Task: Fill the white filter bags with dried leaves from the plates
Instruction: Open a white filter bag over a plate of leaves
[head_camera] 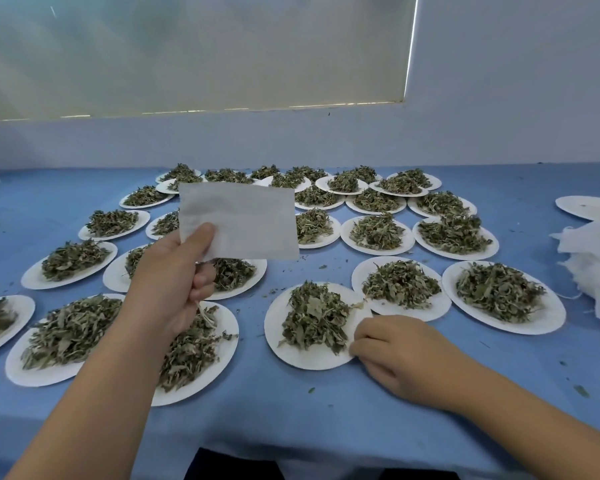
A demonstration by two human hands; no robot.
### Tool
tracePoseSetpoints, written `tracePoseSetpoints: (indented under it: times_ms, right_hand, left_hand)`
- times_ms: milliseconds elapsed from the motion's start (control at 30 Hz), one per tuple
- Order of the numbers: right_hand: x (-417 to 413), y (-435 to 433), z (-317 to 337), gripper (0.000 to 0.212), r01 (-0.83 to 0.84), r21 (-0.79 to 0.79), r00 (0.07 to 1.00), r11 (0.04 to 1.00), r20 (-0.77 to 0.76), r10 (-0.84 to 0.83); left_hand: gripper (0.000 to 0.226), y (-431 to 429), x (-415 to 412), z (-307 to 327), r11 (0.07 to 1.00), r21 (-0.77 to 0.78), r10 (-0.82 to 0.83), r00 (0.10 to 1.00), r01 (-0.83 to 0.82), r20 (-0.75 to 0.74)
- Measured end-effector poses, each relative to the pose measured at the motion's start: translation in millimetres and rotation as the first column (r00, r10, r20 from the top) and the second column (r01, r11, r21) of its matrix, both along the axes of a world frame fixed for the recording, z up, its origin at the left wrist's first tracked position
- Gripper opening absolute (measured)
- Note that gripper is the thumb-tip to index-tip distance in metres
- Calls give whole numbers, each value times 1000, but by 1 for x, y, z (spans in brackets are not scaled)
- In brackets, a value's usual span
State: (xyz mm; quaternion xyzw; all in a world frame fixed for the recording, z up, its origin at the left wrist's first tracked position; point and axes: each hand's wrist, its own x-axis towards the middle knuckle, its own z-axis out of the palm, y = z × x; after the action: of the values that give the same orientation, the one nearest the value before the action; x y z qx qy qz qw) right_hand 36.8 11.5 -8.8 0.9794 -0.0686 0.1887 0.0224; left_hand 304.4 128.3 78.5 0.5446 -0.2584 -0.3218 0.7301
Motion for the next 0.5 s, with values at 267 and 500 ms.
tracePoseSetpoints:
  times_ms: [267, 500]
  right_hand:
    - [-46, 3, -1, 13, 50, 96, 998, 994, 25, -53]
    - [-23, -5, 32, 20, 61, 282, 928, 957, 338, -159]
  left_hand:
    - [17, -20, -13, 13, 999, -37, -11, 1000, 12, 4]
    - [31, -44, -27, 16, 982, 92, 71, 767, -168, 638]
